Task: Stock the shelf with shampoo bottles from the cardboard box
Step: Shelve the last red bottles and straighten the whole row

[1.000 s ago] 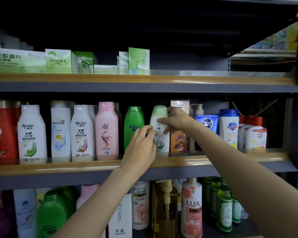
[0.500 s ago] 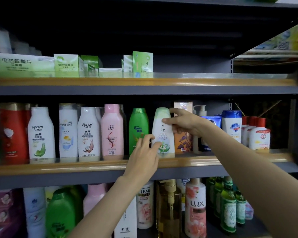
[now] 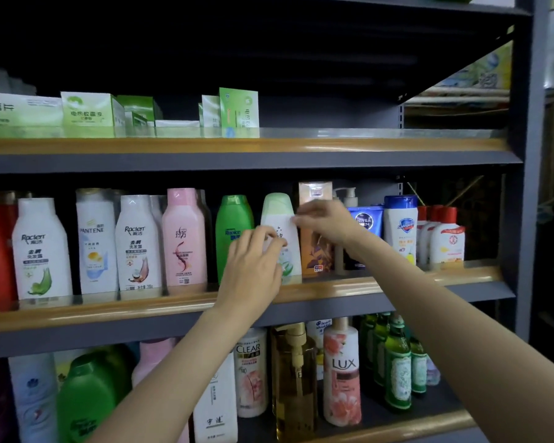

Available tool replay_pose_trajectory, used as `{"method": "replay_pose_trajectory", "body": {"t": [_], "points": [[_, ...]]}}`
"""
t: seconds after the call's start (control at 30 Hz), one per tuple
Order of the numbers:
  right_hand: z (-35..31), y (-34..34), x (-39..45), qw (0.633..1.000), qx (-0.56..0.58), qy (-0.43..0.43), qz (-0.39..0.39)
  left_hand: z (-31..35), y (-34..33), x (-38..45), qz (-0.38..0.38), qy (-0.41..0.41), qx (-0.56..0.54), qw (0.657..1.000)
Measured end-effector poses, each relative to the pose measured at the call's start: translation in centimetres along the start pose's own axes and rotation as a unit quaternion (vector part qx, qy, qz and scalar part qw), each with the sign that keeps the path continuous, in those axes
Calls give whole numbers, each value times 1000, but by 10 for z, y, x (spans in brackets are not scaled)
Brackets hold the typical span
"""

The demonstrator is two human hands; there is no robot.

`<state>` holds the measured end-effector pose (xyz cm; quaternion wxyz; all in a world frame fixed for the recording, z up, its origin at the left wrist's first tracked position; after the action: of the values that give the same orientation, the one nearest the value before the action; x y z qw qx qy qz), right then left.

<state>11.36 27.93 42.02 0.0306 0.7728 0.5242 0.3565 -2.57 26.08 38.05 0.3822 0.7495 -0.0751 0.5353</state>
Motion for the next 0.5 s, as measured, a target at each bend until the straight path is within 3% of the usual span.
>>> {"method": "replay_pose_trajectory", "body": {"t": [0.07,0.13,0.23,0.5], "points": [[-13,34,1,985,-69,43,154,9,4,14,19,-3,33,999],[-16,46,5,961,-160,32,223,16,1,27,16,-6,55,998],[-7,31,19,952,-231,-17,201,15,-7,40,0,-6,97,995],[2,17,40,948,-239,-43,205,2,-13,46,-7,-6,156,988]]}}
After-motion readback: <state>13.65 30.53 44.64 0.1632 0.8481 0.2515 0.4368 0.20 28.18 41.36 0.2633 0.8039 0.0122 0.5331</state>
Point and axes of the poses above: each hand's wrist, its own x-axis towards the middle knuckle, its own y-axis out of the back of the hand, z = x × y, the point moved 8 cm from there along x, towards the middle knuckle, and after that the axes turned 2 degrees about x, right-handed, at the moved point
